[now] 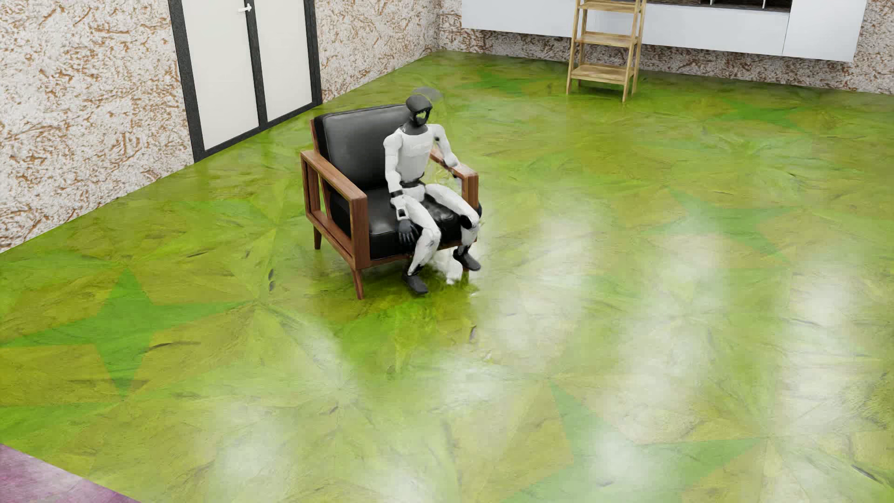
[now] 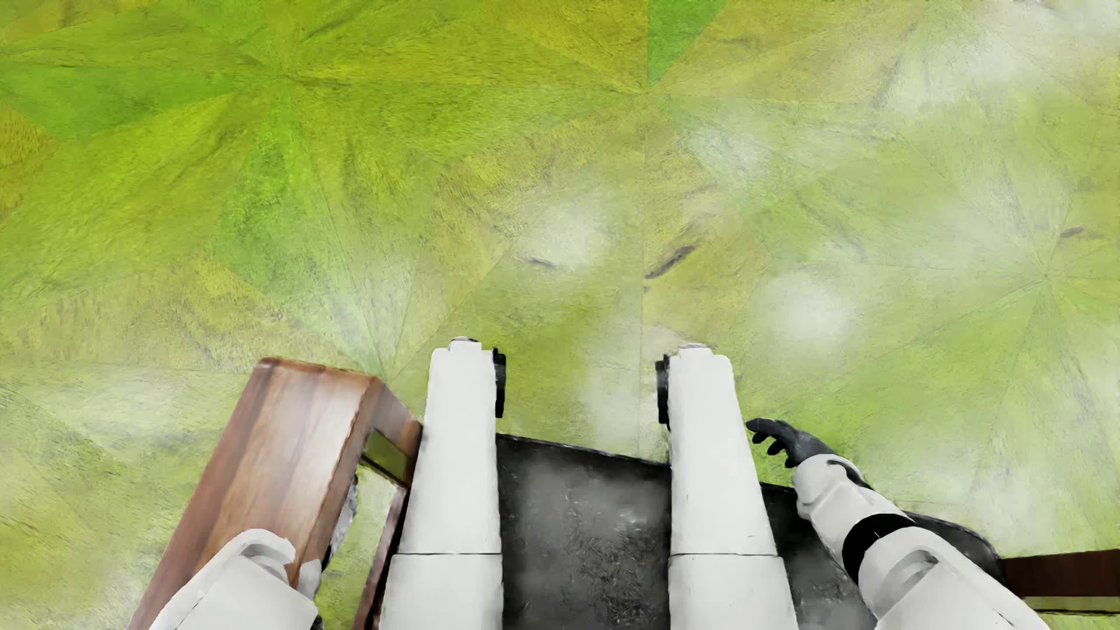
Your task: Get off of the chair
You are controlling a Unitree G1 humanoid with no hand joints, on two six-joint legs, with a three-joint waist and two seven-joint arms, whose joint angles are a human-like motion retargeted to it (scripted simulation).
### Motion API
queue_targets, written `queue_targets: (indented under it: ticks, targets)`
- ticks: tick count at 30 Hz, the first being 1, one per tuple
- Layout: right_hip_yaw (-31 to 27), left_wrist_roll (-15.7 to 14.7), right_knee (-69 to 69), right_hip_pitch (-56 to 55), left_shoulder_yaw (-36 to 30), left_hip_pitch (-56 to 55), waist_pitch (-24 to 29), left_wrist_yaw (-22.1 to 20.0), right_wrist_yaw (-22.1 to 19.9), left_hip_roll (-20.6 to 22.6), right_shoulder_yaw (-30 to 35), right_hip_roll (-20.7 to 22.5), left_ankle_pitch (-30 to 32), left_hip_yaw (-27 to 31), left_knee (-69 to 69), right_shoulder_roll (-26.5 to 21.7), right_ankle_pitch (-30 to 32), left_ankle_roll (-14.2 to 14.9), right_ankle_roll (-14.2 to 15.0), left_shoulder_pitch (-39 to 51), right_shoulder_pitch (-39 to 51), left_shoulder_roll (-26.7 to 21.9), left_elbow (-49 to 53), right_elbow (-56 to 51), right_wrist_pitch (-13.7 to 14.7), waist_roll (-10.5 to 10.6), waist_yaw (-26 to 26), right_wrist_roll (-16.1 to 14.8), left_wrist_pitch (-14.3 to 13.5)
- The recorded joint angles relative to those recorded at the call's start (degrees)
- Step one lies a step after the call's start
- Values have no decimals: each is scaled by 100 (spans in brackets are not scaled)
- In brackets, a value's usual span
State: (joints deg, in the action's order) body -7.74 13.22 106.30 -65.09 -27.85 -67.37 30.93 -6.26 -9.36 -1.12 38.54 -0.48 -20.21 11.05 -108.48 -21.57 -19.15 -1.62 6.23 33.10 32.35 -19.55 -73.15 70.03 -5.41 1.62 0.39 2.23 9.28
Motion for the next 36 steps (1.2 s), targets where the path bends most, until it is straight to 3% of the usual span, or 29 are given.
queue_targets:
  ticks: [9, 16, 24, 31, 34, 36]
  targets:
    - [-14, 9, -5, -106, -36, -108, 78, -96, -90, 37, -7, 8, -2, 8, 9, -22, -7, -13, 28, 123, 156, -10, 41, 36, 16, 14, -5, -31, -37]
    - [-71, -73, 12, -513, 24, -517, 441, -208, -169, 63, 7, -21, -44, 47, -10, -89, -83, 41, 213, 497, 546, -66, 9, -29, 78, 43, -31, 3, -139]
    - [-93, -235, -472, -948, -469, -1027, 630, -380, -232, 89, 13, -33, -343, 89, 471, -172, -671, 114, 398, 866, 1005, -251, 69, -17, 263, 115, -55, -79, -303]
    - [268, -85, -2890, 893, -247, 866, -134, -457, -293, -17, -299, -33, -251, -309, 2819, -198, -534, -36, 223, -359, -2, -225, 188, -16, 280, 86, -50, 25, -353]
    - [401, 113, -4497, 2159, -47, 2211, -691, -232, -168, 47, -568, -64, -229, -518, 4387, -342, -218, -89, 309, -1204, -731, -216, 156, -100, 248, 69, -52, 176, -302]
    - [484, 225, -5610, 3036, 10, 3204, -1063, -141, -80, 145, -708, -95, -83, -590, 5532, -469, 358, -104, 498, -1785, -1262, -262, 223, -124, 262, 7, -20, 322, -366]
